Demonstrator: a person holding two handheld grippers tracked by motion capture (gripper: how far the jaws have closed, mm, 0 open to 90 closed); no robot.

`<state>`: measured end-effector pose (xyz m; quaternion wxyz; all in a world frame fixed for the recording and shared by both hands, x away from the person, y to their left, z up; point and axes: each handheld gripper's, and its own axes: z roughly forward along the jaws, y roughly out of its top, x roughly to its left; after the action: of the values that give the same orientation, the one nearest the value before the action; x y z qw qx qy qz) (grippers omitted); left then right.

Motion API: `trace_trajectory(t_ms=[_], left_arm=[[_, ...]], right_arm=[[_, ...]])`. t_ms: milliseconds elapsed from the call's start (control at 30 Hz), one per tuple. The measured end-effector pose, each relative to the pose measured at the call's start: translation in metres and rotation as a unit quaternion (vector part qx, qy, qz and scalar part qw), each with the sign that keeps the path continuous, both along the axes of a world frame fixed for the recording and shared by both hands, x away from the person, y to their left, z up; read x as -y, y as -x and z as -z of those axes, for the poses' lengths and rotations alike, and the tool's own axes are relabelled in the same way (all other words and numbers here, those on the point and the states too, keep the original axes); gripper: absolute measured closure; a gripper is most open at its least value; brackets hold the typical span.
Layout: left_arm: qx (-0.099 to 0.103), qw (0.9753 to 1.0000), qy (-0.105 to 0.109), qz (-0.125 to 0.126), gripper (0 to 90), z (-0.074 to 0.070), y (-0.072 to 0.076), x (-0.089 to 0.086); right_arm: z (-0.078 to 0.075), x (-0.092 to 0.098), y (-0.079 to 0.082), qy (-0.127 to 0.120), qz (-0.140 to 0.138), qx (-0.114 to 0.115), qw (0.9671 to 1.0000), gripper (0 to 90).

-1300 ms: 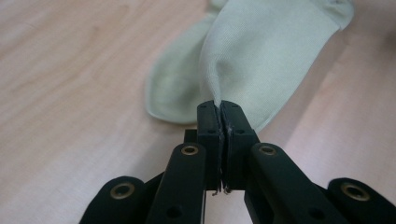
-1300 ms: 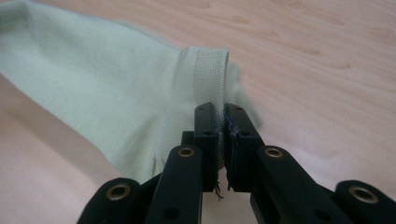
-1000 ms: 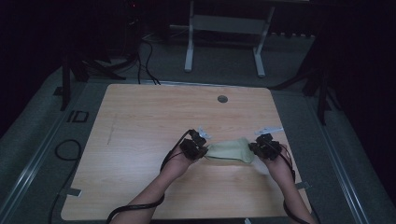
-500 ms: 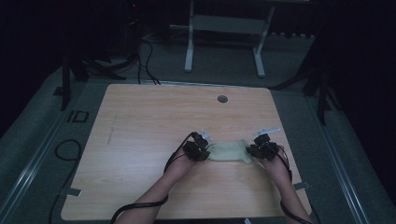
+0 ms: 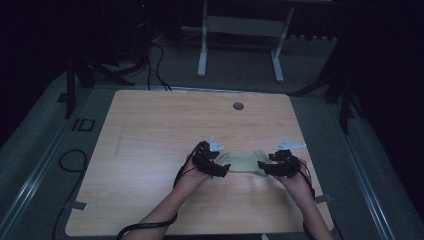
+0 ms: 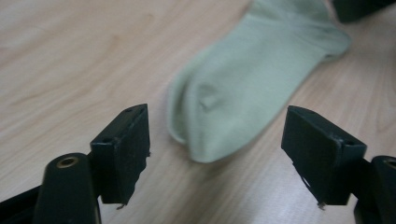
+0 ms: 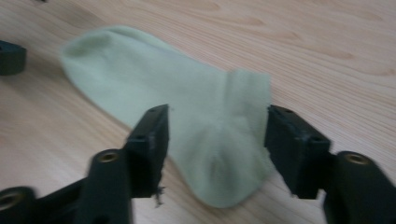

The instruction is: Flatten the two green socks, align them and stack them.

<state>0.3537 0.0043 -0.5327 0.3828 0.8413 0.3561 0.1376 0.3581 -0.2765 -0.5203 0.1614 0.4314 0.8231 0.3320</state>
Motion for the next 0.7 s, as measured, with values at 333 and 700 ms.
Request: trace_trajectory(t_ms=[333, 700], left_arm=[[0.016, 0.9999, -0.003, 0.004, 2.9, 0.012, 0.016, -0.006], [0.013, 0.9997, 0.02, 0.0, 2.9, 0.018, 0.036, -0.032]], right_arm=[[0.014, -0.004, 0.014, -0.043, -0.069, -0.011, 0.9967, 14.5], [0.023, -0.013, 0.04, -0.041, -0.12, 0.02, 0.9917, 13.9]])
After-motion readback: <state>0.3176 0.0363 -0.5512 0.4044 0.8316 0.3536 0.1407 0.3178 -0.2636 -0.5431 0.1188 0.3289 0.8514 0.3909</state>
